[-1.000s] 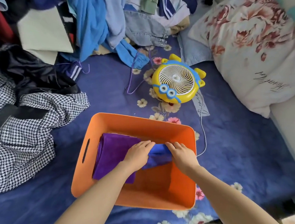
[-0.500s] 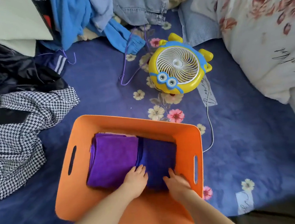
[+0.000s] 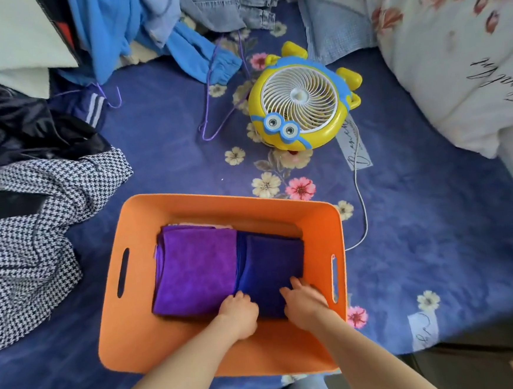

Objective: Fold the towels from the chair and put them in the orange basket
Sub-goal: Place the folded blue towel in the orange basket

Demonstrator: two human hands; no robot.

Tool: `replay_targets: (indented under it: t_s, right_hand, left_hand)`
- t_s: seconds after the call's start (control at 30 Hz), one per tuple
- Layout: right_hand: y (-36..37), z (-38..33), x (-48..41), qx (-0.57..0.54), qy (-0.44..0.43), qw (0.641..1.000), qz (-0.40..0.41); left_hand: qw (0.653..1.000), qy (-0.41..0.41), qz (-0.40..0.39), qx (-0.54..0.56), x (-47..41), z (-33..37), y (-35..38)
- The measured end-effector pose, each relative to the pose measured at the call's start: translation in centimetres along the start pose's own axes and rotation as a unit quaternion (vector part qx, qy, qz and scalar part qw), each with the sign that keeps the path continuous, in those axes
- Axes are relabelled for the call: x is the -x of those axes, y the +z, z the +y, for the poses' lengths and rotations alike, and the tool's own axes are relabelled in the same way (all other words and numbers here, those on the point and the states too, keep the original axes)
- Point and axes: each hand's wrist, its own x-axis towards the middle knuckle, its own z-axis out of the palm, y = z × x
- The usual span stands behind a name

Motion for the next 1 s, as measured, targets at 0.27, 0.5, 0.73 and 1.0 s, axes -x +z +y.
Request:
replay_targets:
  t_s: [0.27,0.5,0.73,1.0]
  right_hand:
    - [-2.3,-0.3,4.5,0.029,-0.008,0.997,0.071]
    - [-3.9,-1.0,8.5,0.061,0.000,0.992,0.114]
    - [-5.3,-1.5,11.8,0.067,0.016,0.983,0.173]
    - [-7.4,-1.3,14.0,0.083,-0.020,0.971,0.224]
  left_hand:
    - [0.996,-0.045,0.053,0.064,5.0,-1.6,-1.0]
    - [0.976,-0.090,0.114,0.161,10.1,-3.4,-0.3]
    - [0.946,-0.097,0.199,0.237,13.2,-4.0,1.1]
    - [0.898,-0.136,0.299,0.294,15.9,-5.0,1.4]
